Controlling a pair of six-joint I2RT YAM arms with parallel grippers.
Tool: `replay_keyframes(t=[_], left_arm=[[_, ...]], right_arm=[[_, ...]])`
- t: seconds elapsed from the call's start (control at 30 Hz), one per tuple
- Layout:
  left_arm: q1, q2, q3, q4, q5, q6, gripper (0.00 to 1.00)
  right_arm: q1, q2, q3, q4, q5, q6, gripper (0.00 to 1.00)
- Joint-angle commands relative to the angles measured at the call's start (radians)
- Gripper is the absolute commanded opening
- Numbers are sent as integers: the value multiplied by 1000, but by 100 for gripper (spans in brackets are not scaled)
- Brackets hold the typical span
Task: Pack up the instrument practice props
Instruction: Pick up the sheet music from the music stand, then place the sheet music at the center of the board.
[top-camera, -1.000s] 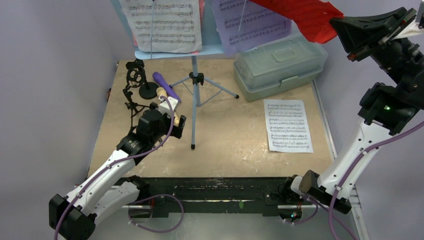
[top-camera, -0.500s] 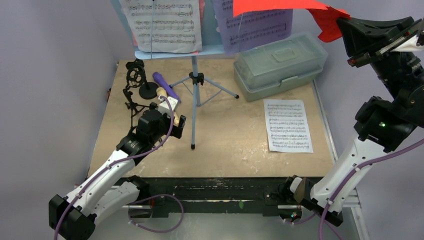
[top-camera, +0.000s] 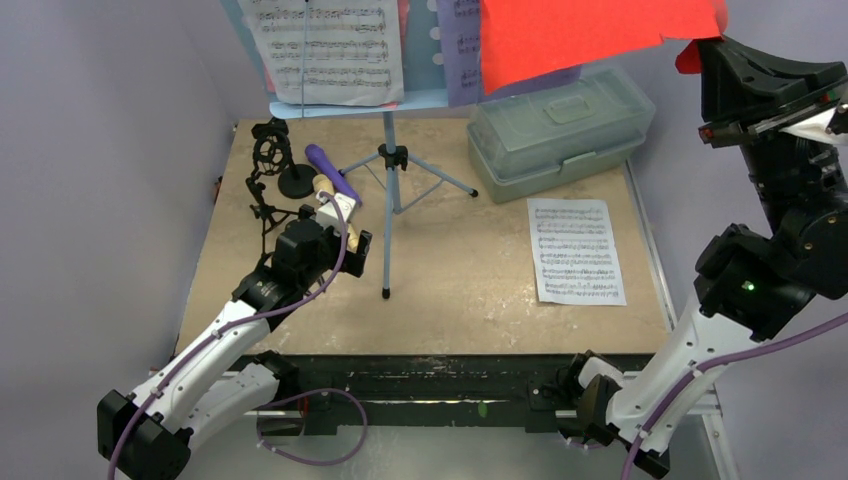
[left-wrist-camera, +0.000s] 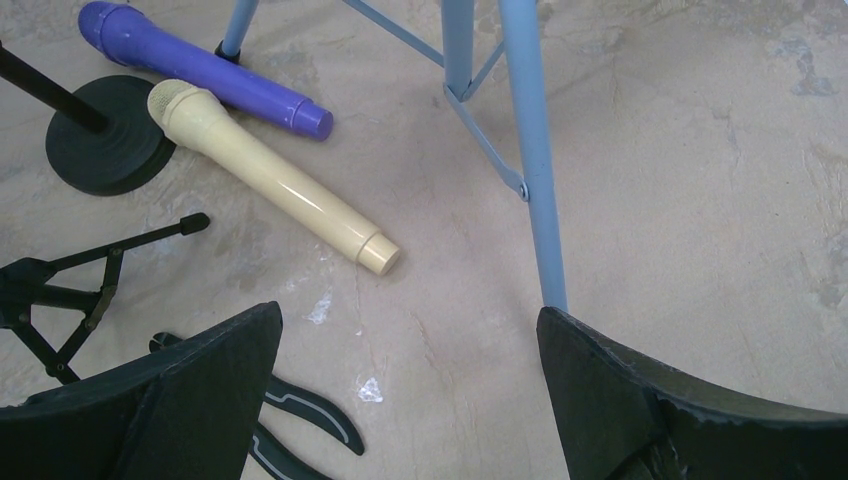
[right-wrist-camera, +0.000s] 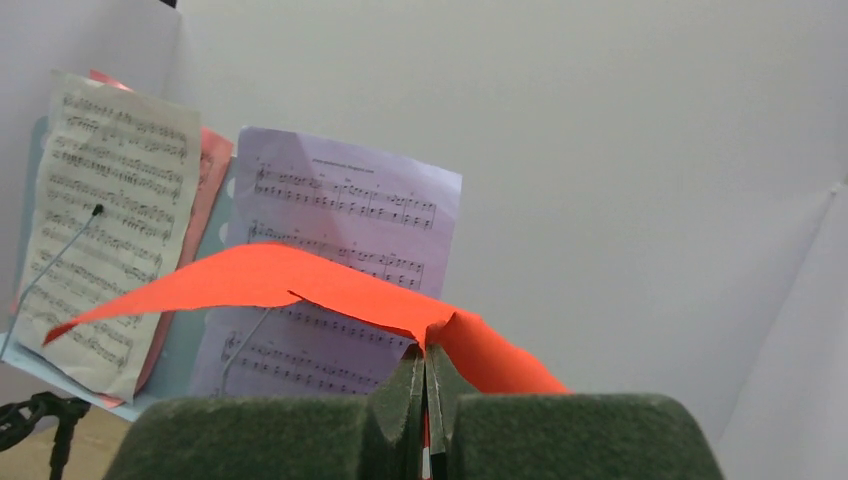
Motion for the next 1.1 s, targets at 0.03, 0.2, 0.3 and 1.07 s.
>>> replay_keyframes(t=[0.03,0.2,0.3,1.07], left_arm=[[6,-19,5,25,9,4,100],[6,-20,5,25,11,4,100],[5,-23,5,23,9,4,100],[6,-29,6,23,13,3,100]], right_arm=[[-4,-77,-61,40,148,-59,0],[-3,-97,-71,52,169,-68,0],[-3,-105,-77,49,190,-81,0],[-5,-239,-626,-360,339,-765,0]])
